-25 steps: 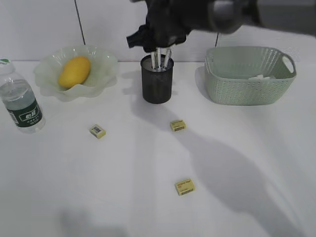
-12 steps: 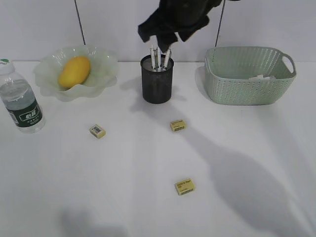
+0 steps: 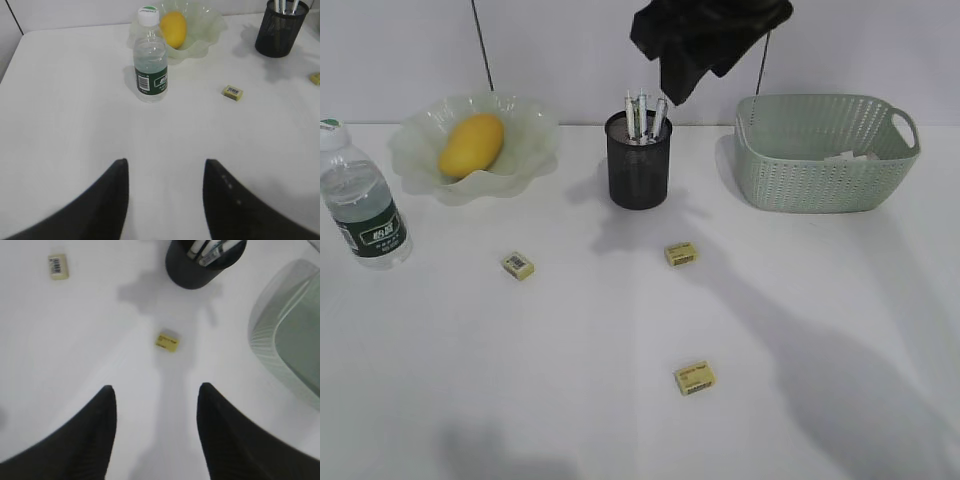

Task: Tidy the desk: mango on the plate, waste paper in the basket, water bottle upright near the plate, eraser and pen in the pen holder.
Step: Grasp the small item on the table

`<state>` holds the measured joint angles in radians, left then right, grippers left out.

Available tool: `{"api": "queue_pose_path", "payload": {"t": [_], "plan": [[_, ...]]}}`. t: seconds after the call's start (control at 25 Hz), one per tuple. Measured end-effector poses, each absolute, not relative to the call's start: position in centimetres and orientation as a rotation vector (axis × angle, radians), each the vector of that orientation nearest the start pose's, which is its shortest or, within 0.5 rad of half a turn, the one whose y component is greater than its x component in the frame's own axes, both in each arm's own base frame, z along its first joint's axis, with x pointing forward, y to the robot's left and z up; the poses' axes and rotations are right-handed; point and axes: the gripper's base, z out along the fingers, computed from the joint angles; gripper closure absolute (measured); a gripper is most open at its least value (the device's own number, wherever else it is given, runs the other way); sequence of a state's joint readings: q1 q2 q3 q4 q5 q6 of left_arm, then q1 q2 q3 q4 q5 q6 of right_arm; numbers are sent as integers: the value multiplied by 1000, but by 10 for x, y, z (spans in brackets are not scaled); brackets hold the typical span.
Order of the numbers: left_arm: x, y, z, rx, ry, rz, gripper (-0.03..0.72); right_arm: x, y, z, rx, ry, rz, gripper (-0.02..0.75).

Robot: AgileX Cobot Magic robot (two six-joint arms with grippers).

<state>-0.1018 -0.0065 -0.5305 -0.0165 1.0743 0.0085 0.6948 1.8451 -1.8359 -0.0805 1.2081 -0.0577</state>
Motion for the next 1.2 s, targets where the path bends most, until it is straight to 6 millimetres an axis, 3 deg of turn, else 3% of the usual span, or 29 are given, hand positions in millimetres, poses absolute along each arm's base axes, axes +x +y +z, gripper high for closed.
{"api": "queue_pose_path", "payload": {"t": [0.2, 0.4, 0.76, 1.2], "plan": [[-10, 0, 284, 113, 2019, -79, 316, 289, 234, 345, -1030, 2528, 89, 279], [-10, 0, 284, 113, 2019, -79, 316, 251, 202, 329, -1078, 2606, 51, 197], [-10, 0, 284, 113, 2019, -80, 324, 174, 138, 316, -1094, 2641, 37, 187], [-10, 0, 284, 113, 2019, -80, 337, 88, 67, 303, -1032, 2504, 98, 186]]}}
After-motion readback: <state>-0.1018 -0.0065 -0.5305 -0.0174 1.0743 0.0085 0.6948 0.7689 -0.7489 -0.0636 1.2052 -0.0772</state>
